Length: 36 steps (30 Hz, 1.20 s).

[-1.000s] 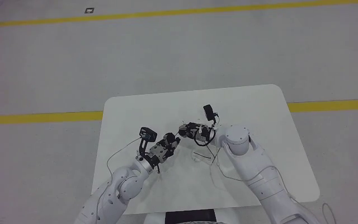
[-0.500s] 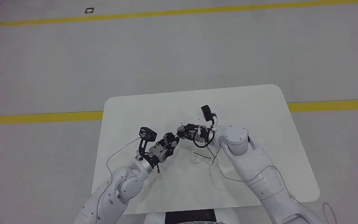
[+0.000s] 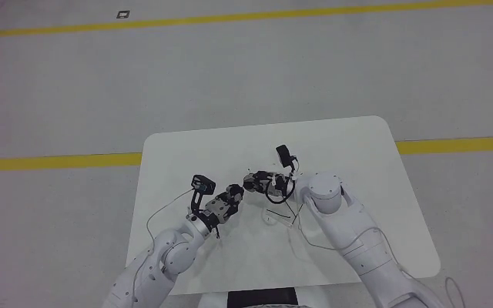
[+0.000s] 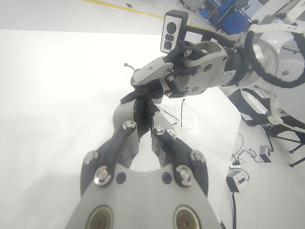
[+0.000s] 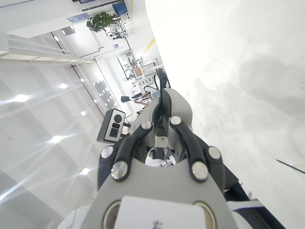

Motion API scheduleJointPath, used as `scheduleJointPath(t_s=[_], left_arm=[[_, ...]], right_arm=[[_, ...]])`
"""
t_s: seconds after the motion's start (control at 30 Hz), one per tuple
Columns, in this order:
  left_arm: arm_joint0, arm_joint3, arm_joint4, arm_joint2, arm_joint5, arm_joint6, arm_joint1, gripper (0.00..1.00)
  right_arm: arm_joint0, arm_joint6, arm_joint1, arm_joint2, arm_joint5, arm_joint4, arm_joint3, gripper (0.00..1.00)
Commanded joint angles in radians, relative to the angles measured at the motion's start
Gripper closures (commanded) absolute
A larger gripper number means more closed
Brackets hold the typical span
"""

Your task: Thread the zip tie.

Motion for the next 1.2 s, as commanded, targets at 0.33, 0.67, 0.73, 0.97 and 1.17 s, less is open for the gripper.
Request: scheduleJointPath(t_s=[0.33, 0.67, 0.73, 0.97, 1.17], left_arm=[[0.003, -0.001, -0.006, -0.004, -0.004, 0.002, 0.001, 1.0], [0.008, -0.009, -0.012, -0.009, -0.006, 0.002, 0.002, 1.0], [0.01, -0.013, -0.017, -0.011, -0.011, 0.002, 0.002, 1.0], [0.024, -0.043, -0.143, -0.029, -0.064, -0.018, 0.008, 1.0], [0.04, -0.09, -0.27, -0.056, -0.064, -0.091, 0.026, 1.0]], right_arm=[[0.002, -0.016, 0.008, -0.01, -0.001, 0.016, 0.001, 0.0], [0.003, -0.029, 0.016, -0.008, -0.009, 0.031, 0.002, 0.0], [0.002, -0.034, 0.018, -0.005, -0.01, 0.033, 0.002, 0.0], [-0.009, -0.041, 0.031, 0.026, -0.046, 0.025, 0.002, 0.0], [-0.014, -0.026, 0.036, 0.035, -0.077, 0.018, -0.001, 0.0]])
